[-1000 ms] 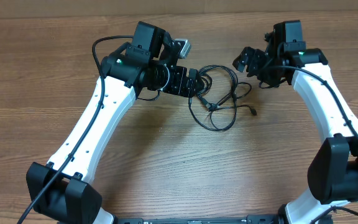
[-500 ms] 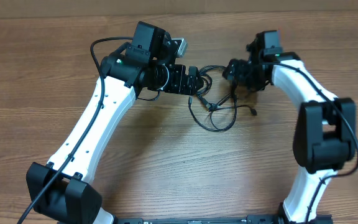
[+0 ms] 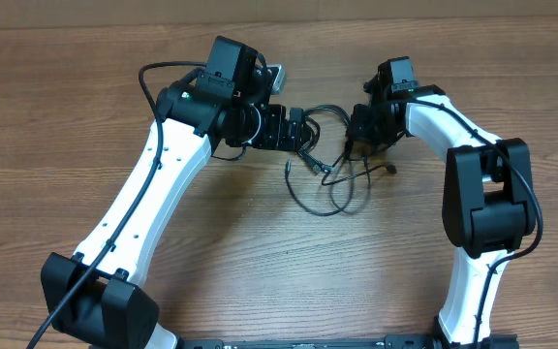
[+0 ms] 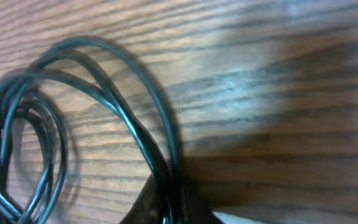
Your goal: Untangle cables
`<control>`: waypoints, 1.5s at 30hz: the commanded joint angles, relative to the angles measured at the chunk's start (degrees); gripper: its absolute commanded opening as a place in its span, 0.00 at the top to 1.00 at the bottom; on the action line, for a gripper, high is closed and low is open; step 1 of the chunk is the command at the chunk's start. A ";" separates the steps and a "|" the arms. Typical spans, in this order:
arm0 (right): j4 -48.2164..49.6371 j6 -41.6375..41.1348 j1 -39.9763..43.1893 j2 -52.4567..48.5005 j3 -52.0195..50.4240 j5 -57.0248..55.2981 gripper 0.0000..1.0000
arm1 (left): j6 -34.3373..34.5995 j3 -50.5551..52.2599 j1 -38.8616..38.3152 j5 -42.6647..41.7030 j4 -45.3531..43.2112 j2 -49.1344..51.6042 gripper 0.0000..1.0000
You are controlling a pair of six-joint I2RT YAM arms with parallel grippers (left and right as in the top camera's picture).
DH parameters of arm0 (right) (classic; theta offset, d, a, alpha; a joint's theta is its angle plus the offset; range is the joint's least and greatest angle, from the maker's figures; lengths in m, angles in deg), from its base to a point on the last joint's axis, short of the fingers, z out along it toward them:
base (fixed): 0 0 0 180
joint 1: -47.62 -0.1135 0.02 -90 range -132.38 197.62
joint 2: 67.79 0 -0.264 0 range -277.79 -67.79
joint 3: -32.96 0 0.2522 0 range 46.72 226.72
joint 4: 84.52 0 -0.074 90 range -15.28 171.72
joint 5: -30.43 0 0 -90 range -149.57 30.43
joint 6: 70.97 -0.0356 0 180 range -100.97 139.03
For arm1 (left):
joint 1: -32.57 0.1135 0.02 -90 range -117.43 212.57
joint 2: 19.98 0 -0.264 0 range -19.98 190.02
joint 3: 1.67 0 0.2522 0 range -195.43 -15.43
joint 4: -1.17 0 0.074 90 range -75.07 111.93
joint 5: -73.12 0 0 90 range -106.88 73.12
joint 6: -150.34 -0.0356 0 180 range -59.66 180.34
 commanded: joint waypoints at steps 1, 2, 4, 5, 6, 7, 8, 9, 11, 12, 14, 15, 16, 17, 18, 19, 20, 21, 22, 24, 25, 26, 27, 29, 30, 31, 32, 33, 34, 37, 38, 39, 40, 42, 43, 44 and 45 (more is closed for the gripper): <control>-2.54 0.09 -0.13 -3.28 -0.85 -1.64 0.96 | 0.33 -0.26 0.09 1.60 -0.11 0.00 0.11; -2.97 0.46 0.02 -3.19 -0.83 -1.68 0.96 | 0.33 -0.26 0.09 1.60 -0.20 0.00 0.11; -5.38 3.98 0.94 -2.29 -0.61 -2.78 0.96 | -0.26 -0.26 0.07 1.51 -0.26 0.00 0.12; -6.88 6.27 1.55 -1.64 -0.22 -2.67 0.96 | -1.14 -0.26 0.07 1.14 -0.28 0.00 0.12; -9.42 8.70 2.43 -0.39 0.61 -2.64 0.96 | -3.23 -0.26 0.07 0.04 -0.28 0.00 0.13; -11.52 10.25 2.97 0.70 1.40 -2.45 0.96 | -4.55 -0.26 0.07 -0.92 -0.31 0.00 0.13; -13.07 11.37 3.32 1.60 2.05 -2.03 0.96 | -5.81 -0.26 0.07 -1.88 -0.39 0.00 0.13; -14.95 13.00 3.72 2.95 2.86 -1.07 0.96 | -6.84 -0.26 0.07 -2.99 -0.57 0.00 0.13; -17.77 16.35 4.07 5.81 3.96 1.01 0.96 | -8.17 -0.26 0.07 -5.51 -1.33 0.00 0.16; -18.91 17.73 4.15 7.67 4.33 1.75 0.96 | -8.28 -0.26 0.07 -7.06 -2.03 0.00 0.17; -19.98 18.62 4.15 11.06 4.59 2.10 0.96 | -8.28 -0.26 0.09 -9.44 -3.32 0.00 0.18; -20.39 18.64 4.15 13.44 4.61 2.10 0.96 | -8.28 -0.26 0.09 -10.75 -4.09 0.00 0.18; -20.70 18.69 4.13 15.37 4.61 2.10 0.96 | -8.26 -0.26 0.09 -12.02 -4.81 0.00 0.19; -20.96 18.91 4.04 17.51 4.61 2.12 0.96 | -8.26 -0.26 0.09 -13.42 -5.44 0.00 0.21; -21.27 19.37 3.93 19.63 4.61 2.32 0.96 | -8.26 -0.26 0.11 -14.86 -6.16 0.00 0.23; -22.01 20.35 3.72 24.02 4.61 3.48 0.96 | -7.58 -0.28 0.37 -18.32 -7.67 0.00 0.30; -22.32 20.35 3.65 26.38 4.61 3.87 0.96 | -6.58 -0.26 0.57 -19.96 -8.50 0.00 0.34; -22.69 20.37 3.58 28.96 4.61 3.85 0.96 | -4.68 -0.26 0.79 -21.46 -9.46 0.00 0.39; -22.88 20.35 3.54 31.04 4.61 3.87 0.96 | -2.49 -0.28 1.11 -22.62 -10.54 0.00 0.43; -22.97 20.37 3.54 35.74 4.61 3.82 0.96 | 4.72 -0.28 1.60 -24.22 -12.94 0.00 0.46; -22.93 20.35 3.54 37.48 4.61 3.85 0.96 | 8.52 -0.28 1.70 -24.20 -13.64 0.00 0.46; -22.86 20.35 3.54 38.82 4.61 3.87 0.96 | 11.52 -0.26 1.70 -24.20 -14.12 0.00 0.44; -22.84 20.35 3.54 40.09 4.61 3.85 0.96 | 14.49 -0.28 1.75 -24.22 -14.56 0.00 0.36; -22.95 20.35 3.54 42.40 4.61 3.85 0.96 | 21.27 -0.28 1.73 -24.24 -14.69 0.00 0.13; -23.06 20.35 3.54 43.32 4.61 3.85 0.96 | 23.98 -0.28 1.73 -24.41 -14.67 0.00 0.02; -23.23 20.35 3.54 43.89 4.61 3.85 0.96 | 25.57 -0.28 1.73 -24.98 -14.71 0.00 0.00; -23.47 20.35 3.54 44.48 4.61 3.87 0.96 | 26.53 -0.28 1.73 -26.25 -15.21 0.00 0.00; -23.67 20.35 3.54 44.76 4.61 4.00 0.96 | 26.49 -0.28 1.73 -27.67 -15.89 0.00 0.00; -23.93 20.35 3.54 45.05 4.61 4.48 0.96 | 26.47 -0.26 1.62 -29.73 -17.03 0.00 0.00; -24.09 20.39 3.48 45.16 4.61 8.81 0.96 | 26.60 -0.26 0.35 -35.08 -21.81 0.00 0.00; -24.09 20.83 3.48 45.18 4.61 9.75 0.96 | 27.17 -0.28 -0.07 -34.75 -22.05 0.00 0.00; -24.09 21.20 3.48 45.18 4.61 10.84 0.96 | 27.61 -0.28 -0.50 -34.29 -21.99 0.00 0.00; -24.06 21.18 3.48 45.18 4.61 11.10 0.96 | 27.54 -0.28 -0.96 -33.99 -21.99 0.00 0.00; -24.15 21.18 3.48 45.18 4.61 10.86 0.96 | 27.45 -0.28 -1.84 -32.96 -21.88 0.00 0.01; -24.28 21.18 3.50 45.18 4.61 10.64 0.96 | 27.32 -0.26 -2.10 -32.09 -21.68 0.00 0.00; -24.46 21.16 3.50 45.18 4.61 10.14 0.96 | 27.32 -0.26 -2.32 -30.62 -21.16 0.00 0.00; -25.16 21.11 3.50 45.16 4.61 8.63 0.96 | 27.34 -0.28 -2.32 -28.33 -19.87 0.00 0.00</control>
